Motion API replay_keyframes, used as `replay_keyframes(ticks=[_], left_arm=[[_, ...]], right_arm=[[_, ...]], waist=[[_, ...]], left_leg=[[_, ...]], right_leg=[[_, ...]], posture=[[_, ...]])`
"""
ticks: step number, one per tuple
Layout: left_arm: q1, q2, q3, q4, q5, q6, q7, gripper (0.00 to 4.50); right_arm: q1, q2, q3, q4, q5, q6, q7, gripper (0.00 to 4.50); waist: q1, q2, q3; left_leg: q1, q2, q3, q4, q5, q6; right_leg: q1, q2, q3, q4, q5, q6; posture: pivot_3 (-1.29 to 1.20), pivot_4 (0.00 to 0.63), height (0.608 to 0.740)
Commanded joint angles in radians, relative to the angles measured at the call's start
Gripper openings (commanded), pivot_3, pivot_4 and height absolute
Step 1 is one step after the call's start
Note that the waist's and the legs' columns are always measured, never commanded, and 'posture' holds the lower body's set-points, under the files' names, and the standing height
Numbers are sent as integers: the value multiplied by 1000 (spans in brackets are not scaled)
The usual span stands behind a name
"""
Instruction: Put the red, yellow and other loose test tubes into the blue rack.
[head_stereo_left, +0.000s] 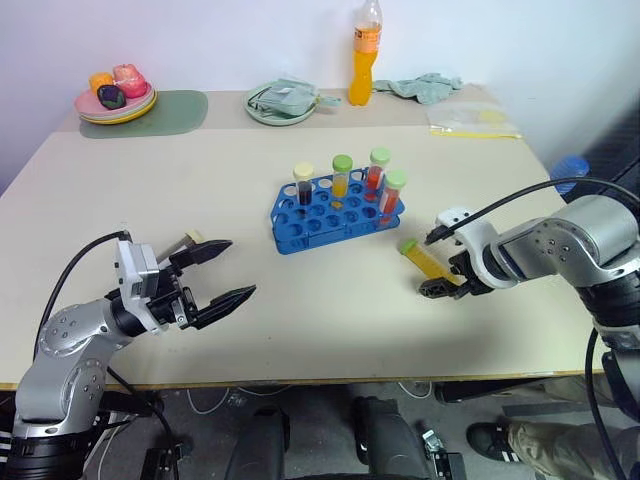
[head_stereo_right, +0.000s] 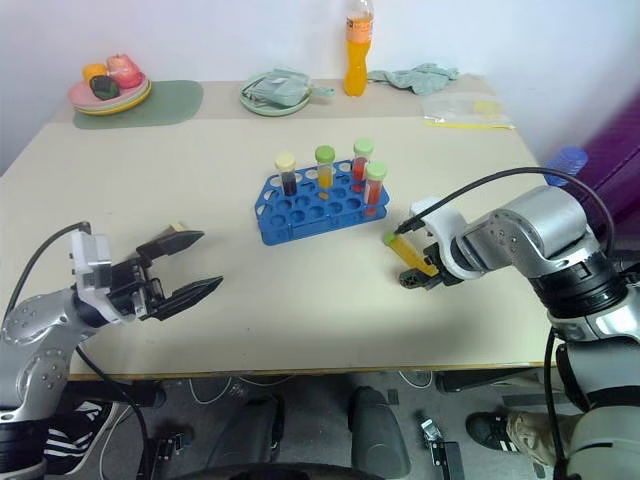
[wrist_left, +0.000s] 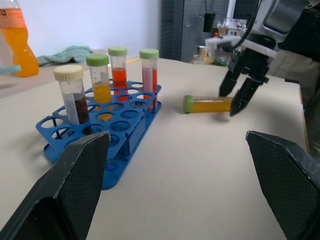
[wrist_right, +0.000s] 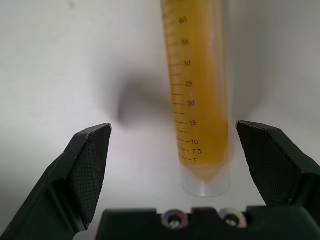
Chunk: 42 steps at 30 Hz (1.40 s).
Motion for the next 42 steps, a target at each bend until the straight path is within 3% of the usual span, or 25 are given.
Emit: replay_keyframes(ticks=[1,7,10,15,16,22,26,28,32,38,42], left_arm=[[2,0,14,-34,-7,-25,5,4500],[8,-1,11,-37,-7,-31,10,4500],[11,-2,8,-37,-4,-36,11,4500],[12,-2,6,-39,-4,-38,16,4500],[12,-1,6,-39,-6,-37,17,4500],[7,6,10,-27,-5,-40,14,4500],[0,10,13,-19,-6,-41,12,4500],[-7,12,17,-14,-8,-40,13,4500],[-19,12,26,-1,-11,-42,16,4500],[-36,25,39,22,-12,-39,14,4500],[-43,41,49,44,-13,-42,1,4500]], right_arm=[[-42,26,-8,25,51,6,-81,4403],[-53,107,-32,81,32,6,-174,4403],[-58,121,-37,86,48,6,-193,3729],[-51,117,-44,84,53,6,-207,1136],[-52,113,-45,81,58,6,-205,835],[-34,66,-79,-81,144,6,-10,785],[111,17,-160,-333,92,-262,217,785],[209,75,-251,-383,25,-460,241,785],[305,320,-393,-332,-49,-734,168,785],[406,565,-265,-168,-489,-1330,143,785],[387,687,-225,-13,-668,-1490,41,785]], waist=[[-1,0,0],[-2,-1,0],[-3,-1,0],[-2,0,0],[-2,0,0],[-2,0,0],[1,0,0],[4,-1,0],[-1,-1,0],[-3,-1,0],[-4,0,0]], left_leg=[[0,0,0,0,0,0],[0,0,0,0,0,0],[0,0,0,0,0,0],[0,0,0,0,0,0],[0,0,0,0,0,0],[0,0,0,0,0,0],[0,0,0,-1,0,1],[0,0,0,-1,0,1],[0,0,0,2,0,1],[1,1,0,-1,0,1],[2,1,0,0,0,0]], right_leg=[[0,0,0,0,0,0],[0,0,0,0,0,0],[0,0,0,0,0,0],[0,0,0,0,0,0],[0,0,0,0,0,0],[0,0,0,0,0,0],[0,0,0,0,-1,2],[0,0,0,-1,-3,4],[1,1,0,0,-2,5],[1,1,0,0,0,1],[1,1,0,1,0,0]], posture=[[0,150,740],[0,150,740],[0,150,740],[0,150,740],[0,150,740],[0,150,740],[0,150,740],[0,150,740],[0,150,740],[0,150,740],[0,150,740]])
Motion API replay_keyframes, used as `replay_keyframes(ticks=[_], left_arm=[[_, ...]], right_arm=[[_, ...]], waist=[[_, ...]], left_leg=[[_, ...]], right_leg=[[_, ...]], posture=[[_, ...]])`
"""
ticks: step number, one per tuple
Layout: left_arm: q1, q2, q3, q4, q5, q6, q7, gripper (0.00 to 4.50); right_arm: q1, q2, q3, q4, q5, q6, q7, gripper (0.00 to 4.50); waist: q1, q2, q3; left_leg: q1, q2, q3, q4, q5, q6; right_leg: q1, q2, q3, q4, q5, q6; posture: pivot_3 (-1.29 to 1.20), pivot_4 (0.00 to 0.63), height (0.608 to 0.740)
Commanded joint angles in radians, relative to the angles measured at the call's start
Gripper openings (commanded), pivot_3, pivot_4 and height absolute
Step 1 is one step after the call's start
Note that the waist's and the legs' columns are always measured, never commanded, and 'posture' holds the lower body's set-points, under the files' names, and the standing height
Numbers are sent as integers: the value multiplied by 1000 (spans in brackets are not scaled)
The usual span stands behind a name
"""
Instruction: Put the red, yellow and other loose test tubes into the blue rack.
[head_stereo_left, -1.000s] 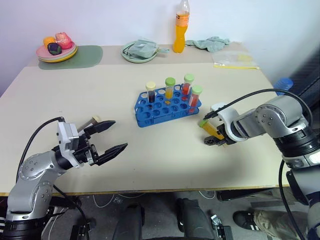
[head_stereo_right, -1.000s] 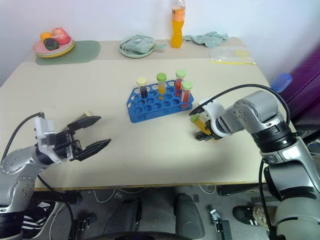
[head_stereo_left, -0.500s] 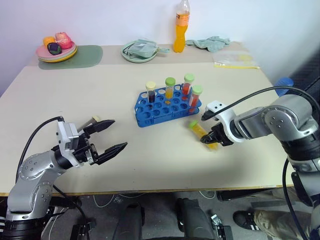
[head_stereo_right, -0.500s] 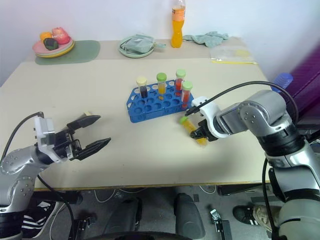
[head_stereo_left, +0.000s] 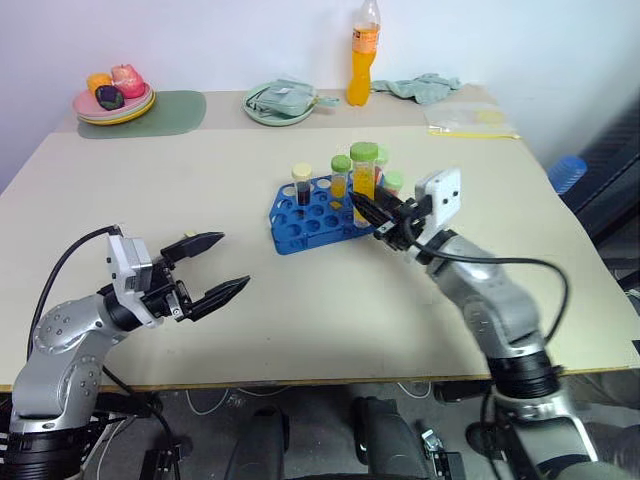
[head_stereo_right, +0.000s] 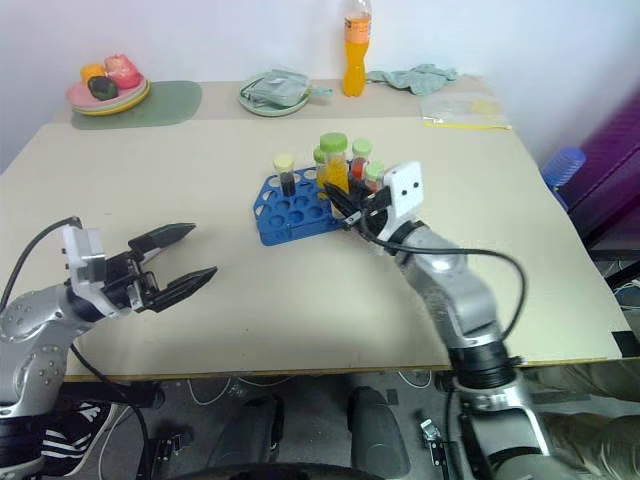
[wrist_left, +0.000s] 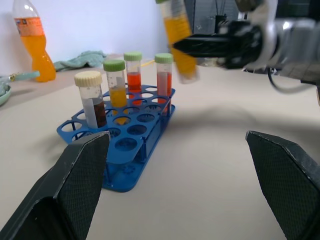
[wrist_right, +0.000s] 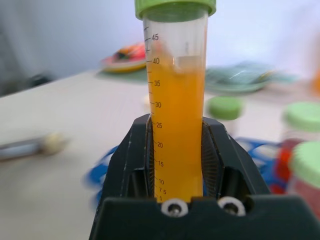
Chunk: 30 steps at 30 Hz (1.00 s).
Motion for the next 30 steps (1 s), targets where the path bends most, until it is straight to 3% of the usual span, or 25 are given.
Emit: replay_keyframes(ticks=[1,10,30], left_arm=[[-15,25,31,5,-10,-12,-17,4500],[-36,26,23,31,-5,-20,-34,4500],[-27,28,37,34,-9,-23,-42,4500]], right_arm=[[-31,90,19,92,-129,-161,-66,785],[-62,210,51,343,-308,-389,-107,785],[-136,259,-9,584,-374,-498,-140,785]], waist=[[-1,0,0],[-1,0,0],[-3,0,0]], left_leg=[[0,0,0,0,0,0],[1,0,0,0,0,0],[2,0,0,-1,0,0]], right_leg=[[0,0,0,0,0,0],[0,0,0,0,0,0],[0,0,0,2,0,0]], posture=[[0,150,740],[0,150,740],[0,150,740]])
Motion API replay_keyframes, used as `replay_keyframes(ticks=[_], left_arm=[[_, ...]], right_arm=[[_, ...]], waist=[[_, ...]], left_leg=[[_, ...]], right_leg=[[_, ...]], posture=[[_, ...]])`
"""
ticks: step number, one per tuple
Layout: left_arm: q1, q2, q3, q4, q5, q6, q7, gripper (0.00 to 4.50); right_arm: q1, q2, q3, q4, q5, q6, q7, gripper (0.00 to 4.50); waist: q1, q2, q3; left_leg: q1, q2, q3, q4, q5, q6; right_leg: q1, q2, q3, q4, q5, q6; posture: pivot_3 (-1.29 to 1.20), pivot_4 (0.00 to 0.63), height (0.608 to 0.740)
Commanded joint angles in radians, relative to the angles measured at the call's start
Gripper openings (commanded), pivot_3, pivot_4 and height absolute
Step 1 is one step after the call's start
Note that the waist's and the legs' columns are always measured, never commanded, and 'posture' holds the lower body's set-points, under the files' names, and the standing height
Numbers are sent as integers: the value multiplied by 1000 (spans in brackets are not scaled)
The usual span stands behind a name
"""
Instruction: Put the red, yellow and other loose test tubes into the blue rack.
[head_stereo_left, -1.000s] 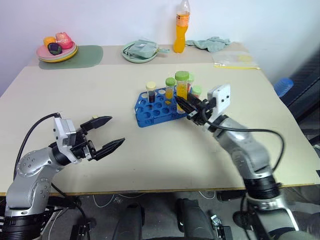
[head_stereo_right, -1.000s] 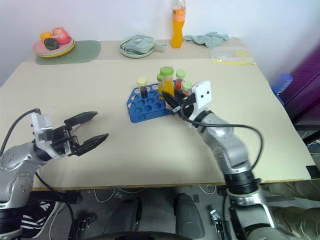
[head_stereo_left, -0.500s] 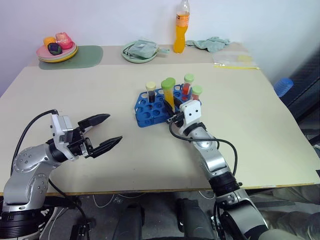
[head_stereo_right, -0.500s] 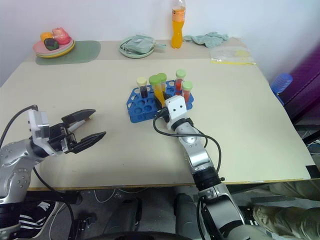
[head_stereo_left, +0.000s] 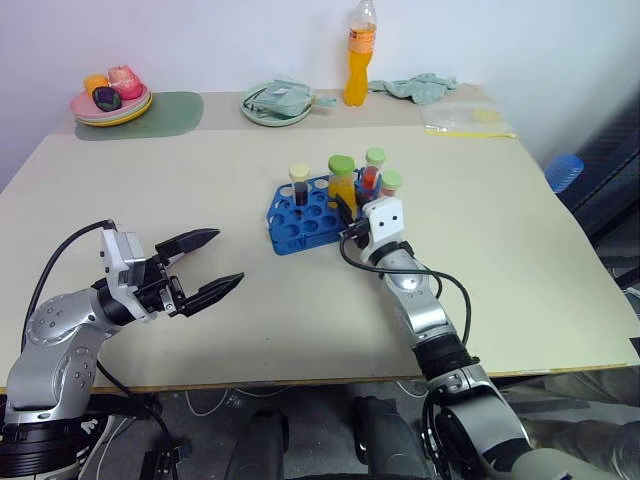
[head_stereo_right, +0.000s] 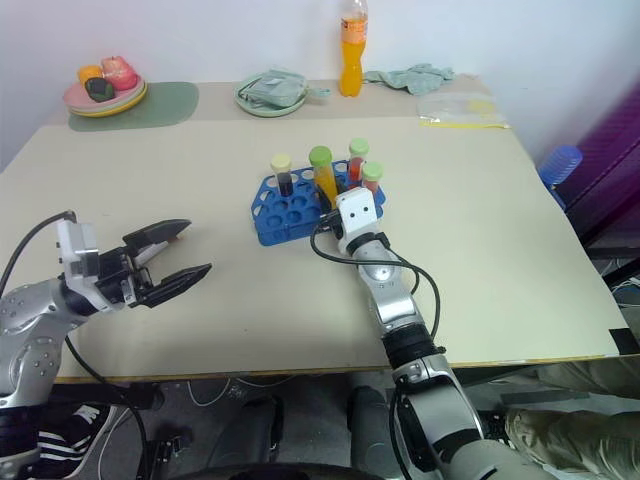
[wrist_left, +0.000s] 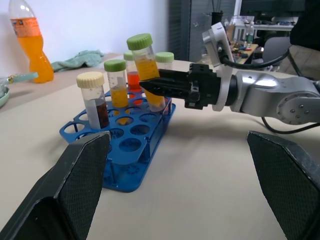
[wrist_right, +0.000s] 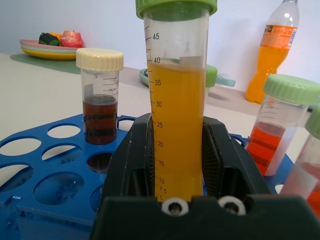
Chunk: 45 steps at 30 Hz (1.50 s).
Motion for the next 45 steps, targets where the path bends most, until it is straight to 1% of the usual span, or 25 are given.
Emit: replay_keyframes(ticks=[1,5,9,11,12,16,17,21,25,27,33,38,45], left_arm=[[1,10,31,-8,-10,-20,-9,4500],[-4,9,29,-3,-7,-21,-11,4500],[-8,12,28,-14,-8,-12,-2,4500],[-7,15,30,-23,-9,-8,3,4500],[-6,16,31,-28,-12,-4,6,4500],[-5,20,32,-45,-15,5,20,4500],[-4,20,31,-46,-15,5,21,4500],[-5,21,29,-44,-16,4,22,4500],[-8,21,28,-40,-14,3,20,4500],[-10,19,27,-31,-13,-1,15,4500],[-19,11,24,35,4,-42,-25,4500],[-13,-4,20,78,13,-88,-54,4500],[3,-12,21,83,15,-111,-65,4500]], right_arm=[[-30,23,-1,36,-17,-41,-13,785],[-58,39,-16,89,-17,-56,-28,785],[-50,53,-44,96,31,-55,9,785],[-29,66,-68,74,96,-49,63,1826],[-19,71,-76,59,123,-47,86,2227],[13,60,-70,35,88,-43,75,4210],[15,61,-71,31,86,-47,74,4450],[17,59,-74,-2,82,-28,65,4450],[26,23,-47,-66,22,19,52,4450],[19,20,-52,-114,34,96,54,4450],[-11,-20,-39,-245,0,288,57,4450],[-72,-37,-51,-360,27,530,76,4450],[-110,-50,-36,-405,24,649,98,4450]], waist=[[0,0,0],[-2,0,0],[-3,0,0],[-2,0,0],[-2,0,0],[0,0,0],[0,0,0],[0,0,0],[0,1,0],[1,0,0],[1,0,0],[1,1,0],[2,0,0]], left_leg=[[0,0,0,0,0,0],[0,0,0,0,0,0],[1,0,0,0,0,0],[1,0,0,0,0,0],[1,0,0,0,0,0],[1,0,0,0,0,0],[1,0,0,0,0,0],[1,0,-1,0,0,0],[1,0,-1,0,0,0],[1,0,-1,0,0,0],[1,0,0,0,0,0],[1,0,-1,0,0,0],[1,0,-1,0,0,0]], right_leg=[[0,0,0,0,0,0],[0,0,0,0,0,0],[0,0,0,1,0,0],[1,0,0,1,0,0],[1,0,0,1,0,0],[1,0,0,1,0,0],[1,0,0,1,0,0],[1,0,0,1,0,0],[1,0,0,1,0,0],[1,0,0,1,0,0],[1,0,0,1,0,0],[0,0,0,1,0,0],[0,0,0,1,0,0]], posture=[[0,150,740],[0,150,740],[0,150,740],[0,150,740],[0,150,740],[0,150,740],[0,150,740],[0,150,740],[0,150,740],[0,150,740],[0,150,740],[0,150,740],[0,150,740]])
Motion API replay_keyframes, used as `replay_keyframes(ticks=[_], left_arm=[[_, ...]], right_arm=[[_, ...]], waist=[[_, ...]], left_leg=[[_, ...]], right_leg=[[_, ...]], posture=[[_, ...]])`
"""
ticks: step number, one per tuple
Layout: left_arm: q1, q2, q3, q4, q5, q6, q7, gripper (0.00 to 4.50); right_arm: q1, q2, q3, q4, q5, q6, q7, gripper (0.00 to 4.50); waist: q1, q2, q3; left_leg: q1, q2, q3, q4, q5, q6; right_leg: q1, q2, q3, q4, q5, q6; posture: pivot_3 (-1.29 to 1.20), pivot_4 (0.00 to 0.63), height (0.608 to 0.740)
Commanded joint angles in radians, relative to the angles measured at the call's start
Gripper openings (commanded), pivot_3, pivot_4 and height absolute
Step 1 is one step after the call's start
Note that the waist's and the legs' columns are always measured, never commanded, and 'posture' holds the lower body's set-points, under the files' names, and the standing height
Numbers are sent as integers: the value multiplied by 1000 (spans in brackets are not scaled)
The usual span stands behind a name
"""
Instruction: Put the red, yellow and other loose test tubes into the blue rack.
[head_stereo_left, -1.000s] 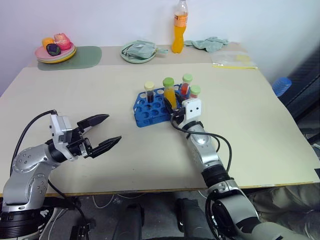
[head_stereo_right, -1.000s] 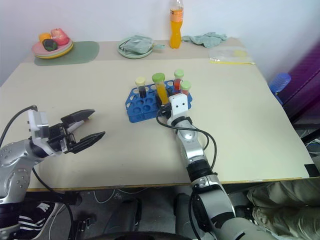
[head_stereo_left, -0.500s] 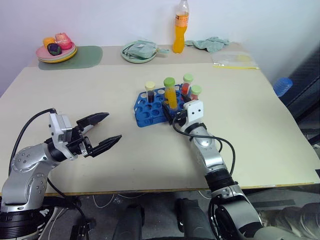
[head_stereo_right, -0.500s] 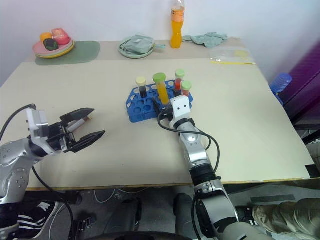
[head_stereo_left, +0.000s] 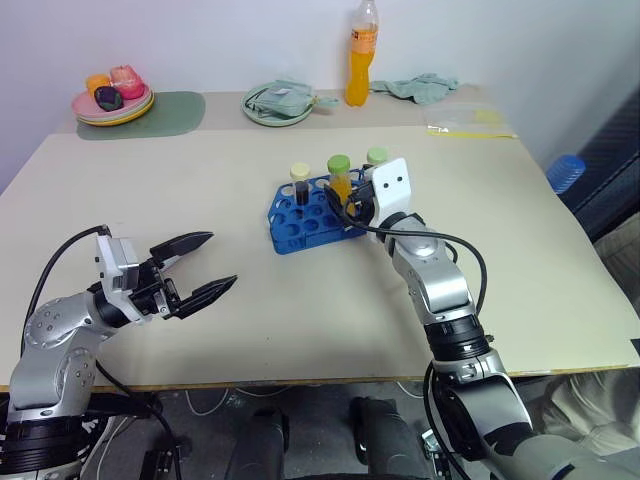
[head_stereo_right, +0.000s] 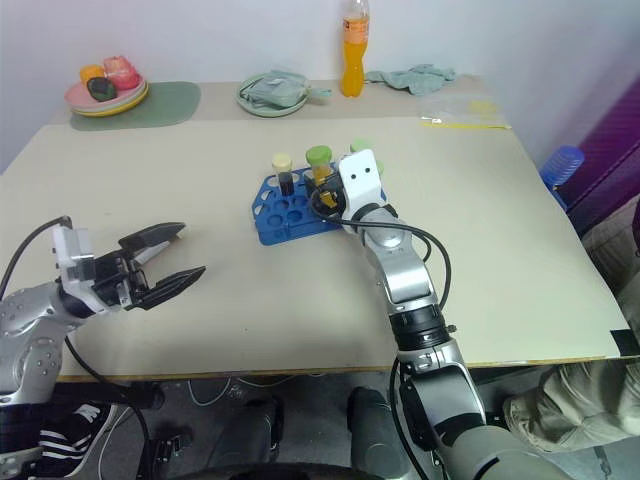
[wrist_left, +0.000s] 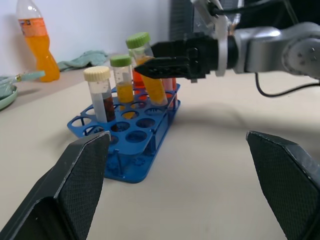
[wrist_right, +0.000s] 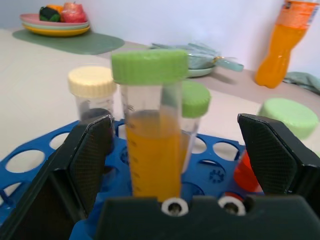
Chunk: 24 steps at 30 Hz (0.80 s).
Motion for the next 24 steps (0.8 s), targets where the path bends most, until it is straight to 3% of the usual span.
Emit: replay_keyframes(ticks=[1,4,8,9,24], left_arm=[[9,-3,18,-8,-1,-25,-5,4500],[12,-2,19,-11,-2,-26,-3,4500],[13,0,19,-24,-3,-19,8,4500],[14,1,20,-28,-3,-17,11,4500],[-3,9,17,-10,-1,-18,11,4500]], right_arm=[[-25,-4,2,-53,15,37,16,4237],[-24,0,4,-57,21,39,25,3190],[-27,14,-2,-56,29,36,21,1076],[-27,15,-2,-55,30,35,23,771],[52,74,-88,-40,122,-147,0,729]], waist=[[0,0,0],[-1,0,0],[-1,0,0],[-1,0,0],[-1,0,0]], left_leg=[[0,0,0,0,0,0],[0,0,0,0,0,0],[0,0,0,0,0,0],[0,0,0,0,0,0],[0,0,0,0,0,0]], right_leg=[[0,0,0,0,0,0],[0,0,0,0,0,0],[0,0,0,0,0,0],[0,0,0,0,0,0],[-1,0,0,0,0,0]], posture=[[0,150,740],[0,150,740],[0,150,740],[0,150,740],[0,150,740]])
